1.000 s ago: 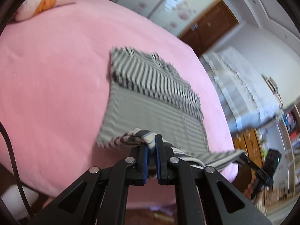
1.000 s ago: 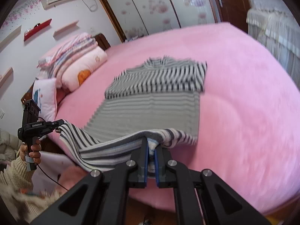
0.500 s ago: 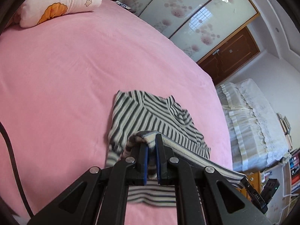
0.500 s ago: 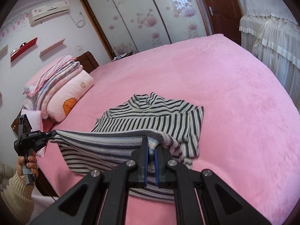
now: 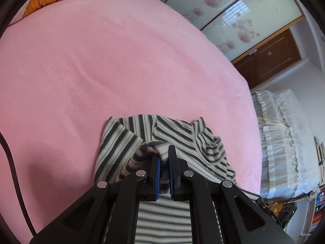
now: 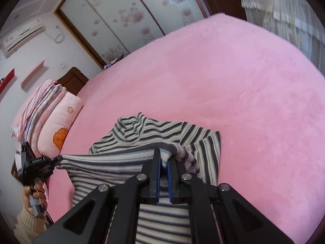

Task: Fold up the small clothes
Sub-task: 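Lift the hem with both tools and fold it over toward the collar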

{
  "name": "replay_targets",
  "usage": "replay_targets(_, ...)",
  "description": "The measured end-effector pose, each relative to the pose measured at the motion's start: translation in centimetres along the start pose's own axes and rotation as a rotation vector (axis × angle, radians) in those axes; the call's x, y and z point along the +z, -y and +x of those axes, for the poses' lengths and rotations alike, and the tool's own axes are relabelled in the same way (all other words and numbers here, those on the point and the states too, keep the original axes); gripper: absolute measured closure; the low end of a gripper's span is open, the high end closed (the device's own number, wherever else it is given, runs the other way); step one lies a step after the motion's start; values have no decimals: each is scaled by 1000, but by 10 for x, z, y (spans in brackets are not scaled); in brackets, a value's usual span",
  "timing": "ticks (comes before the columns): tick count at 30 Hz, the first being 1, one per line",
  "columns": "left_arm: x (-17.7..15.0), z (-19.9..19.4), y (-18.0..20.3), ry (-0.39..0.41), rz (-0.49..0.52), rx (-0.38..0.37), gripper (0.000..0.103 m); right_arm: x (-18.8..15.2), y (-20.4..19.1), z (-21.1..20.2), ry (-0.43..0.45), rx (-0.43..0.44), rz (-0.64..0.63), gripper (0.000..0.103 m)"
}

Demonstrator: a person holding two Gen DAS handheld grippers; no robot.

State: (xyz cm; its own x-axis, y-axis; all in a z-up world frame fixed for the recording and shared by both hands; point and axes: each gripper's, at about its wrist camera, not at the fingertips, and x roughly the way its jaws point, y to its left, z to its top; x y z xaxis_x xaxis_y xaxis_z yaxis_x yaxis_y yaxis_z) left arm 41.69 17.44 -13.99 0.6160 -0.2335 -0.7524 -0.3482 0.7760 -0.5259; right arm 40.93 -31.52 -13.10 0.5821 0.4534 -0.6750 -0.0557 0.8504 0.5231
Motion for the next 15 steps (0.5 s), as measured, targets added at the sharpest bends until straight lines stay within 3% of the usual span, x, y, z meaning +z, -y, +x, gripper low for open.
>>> replay_targets(8, 20, 53, -1, -8, -19, 28, 98, 18, 15, 61, -44, -53, 35, 98)
replay_targets(15, 29, 97, -17, -46, -153, 35, 98, 28, 37, 89, -70, -59, 152, 98)
